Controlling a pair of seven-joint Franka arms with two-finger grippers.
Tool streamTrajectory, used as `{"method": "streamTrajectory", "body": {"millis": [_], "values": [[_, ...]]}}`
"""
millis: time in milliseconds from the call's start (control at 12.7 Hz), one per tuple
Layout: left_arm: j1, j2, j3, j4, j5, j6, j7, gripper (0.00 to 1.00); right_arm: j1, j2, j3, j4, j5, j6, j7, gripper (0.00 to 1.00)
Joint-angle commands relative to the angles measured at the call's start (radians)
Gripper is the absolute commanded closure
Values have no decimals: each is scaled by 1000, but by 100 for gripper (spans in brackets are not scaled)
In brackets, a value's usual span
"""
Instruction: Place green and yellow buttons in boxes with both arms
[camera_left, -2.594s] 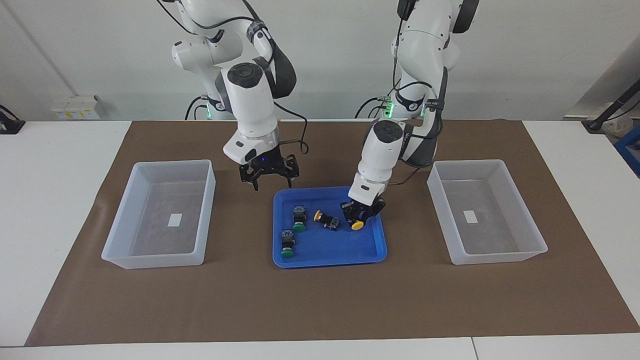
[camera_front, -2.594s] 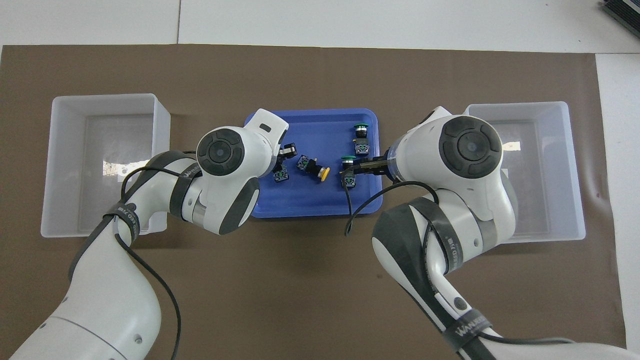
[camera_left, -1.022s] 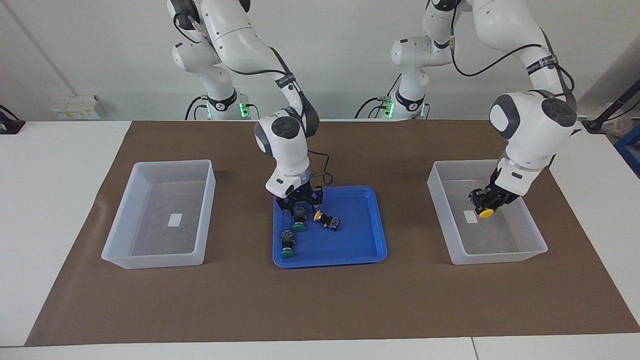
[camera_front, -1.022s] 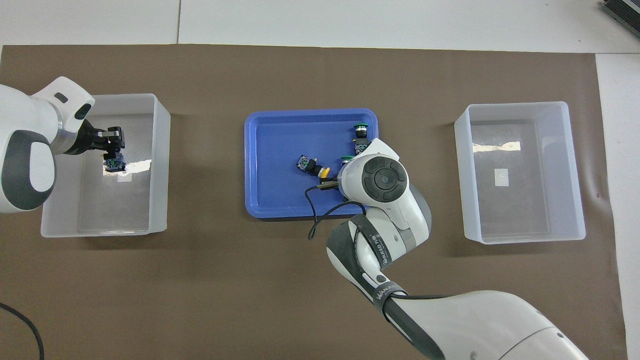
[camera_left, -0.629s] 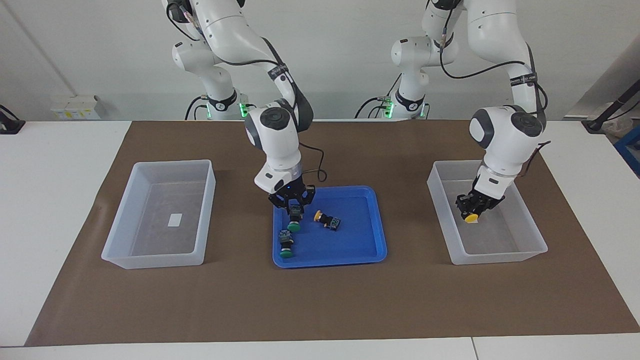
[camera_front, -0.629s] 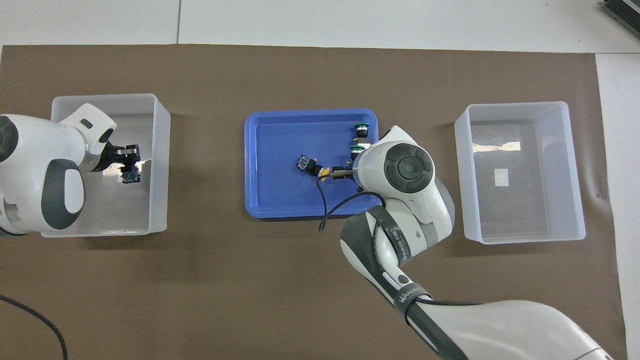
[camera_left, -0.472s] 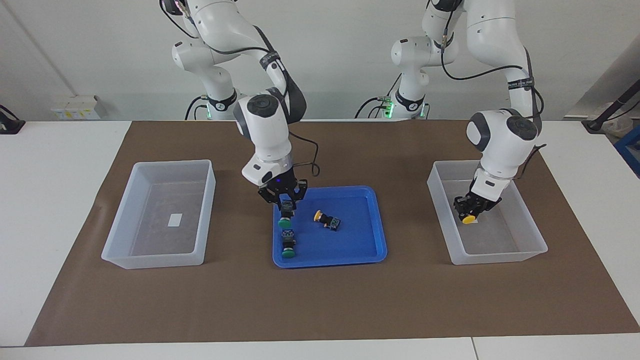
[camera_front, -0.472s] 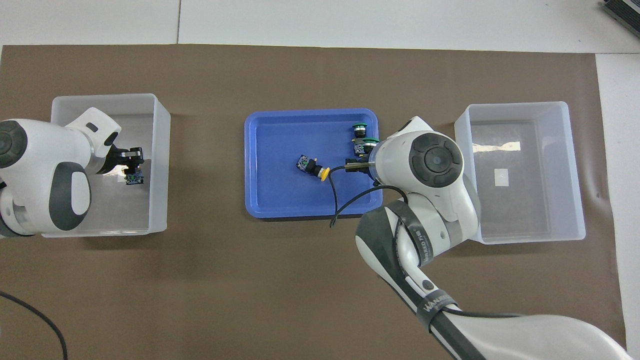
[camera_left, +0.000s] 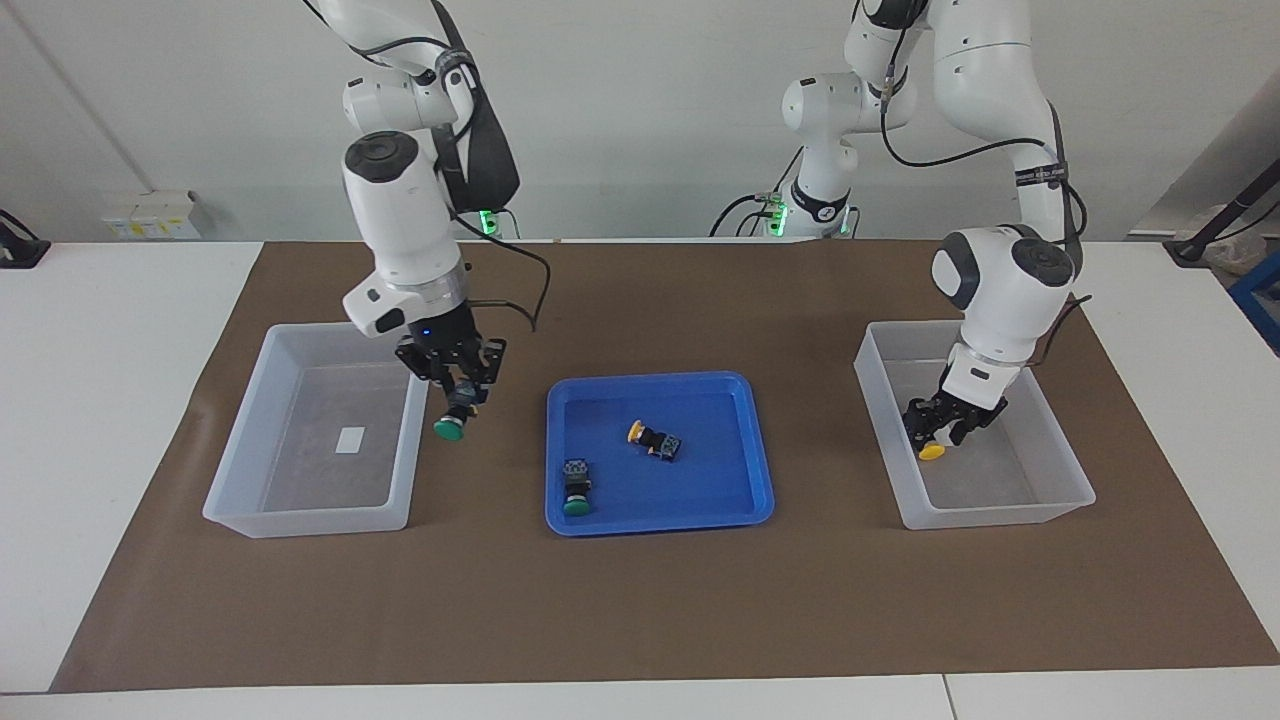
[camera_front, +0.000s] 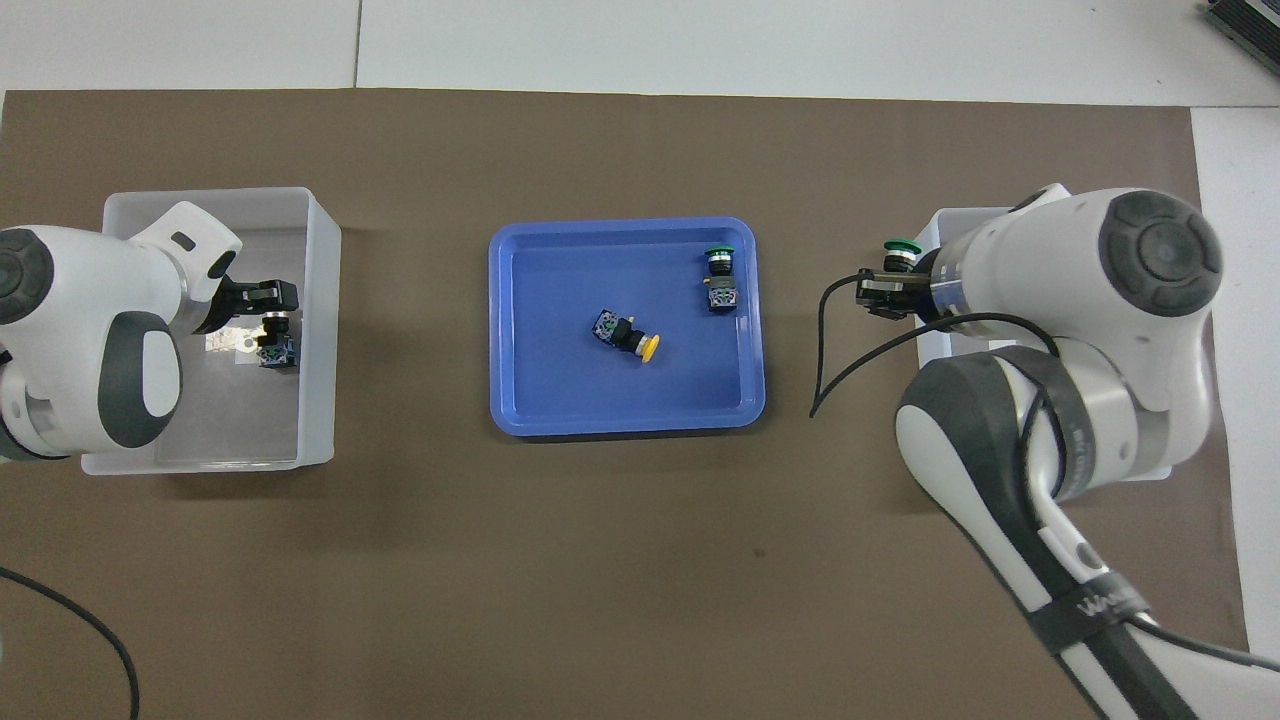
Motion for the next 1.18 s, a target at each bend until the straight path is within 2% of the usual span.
{"method": "streamTrajectory", "body": {"millis": [0,157,236,472,629,865,943,1022,1100], "values": [[-1,49,2,231,49,-217,13,2,-132,-12,13,-32,2,0,-174,100],[-18,86,2,392,49,-375,-3,3,-218,-17,13,-95,13,11,-301,100],[-44,84,4,416,49,-415,-23,3,-252,-17,13,-127,15,17,-343,100],[-121,73,2,419,49,-438,-199,4,-291,-14,11,-233,15,129,-389,100],[-213,73,2,409,52,-417,-468,4,-292,1,13,-282,15,196,-391,100],[-336,66,1,366,80,-317,-837,4,-282,38,14,-308,15,243,-420,100],[-368,60,1,340,80,-287,-912,4,-271,37,14,-313,13,241,-422,84],[-394,52,1,315,80,-245,-994,4,-265,38,14,-310,13,237,-422,43],[-405,52,1,298,80,-201,-1064,4,-265,40,14,-299,13,240,-420,8]]}}
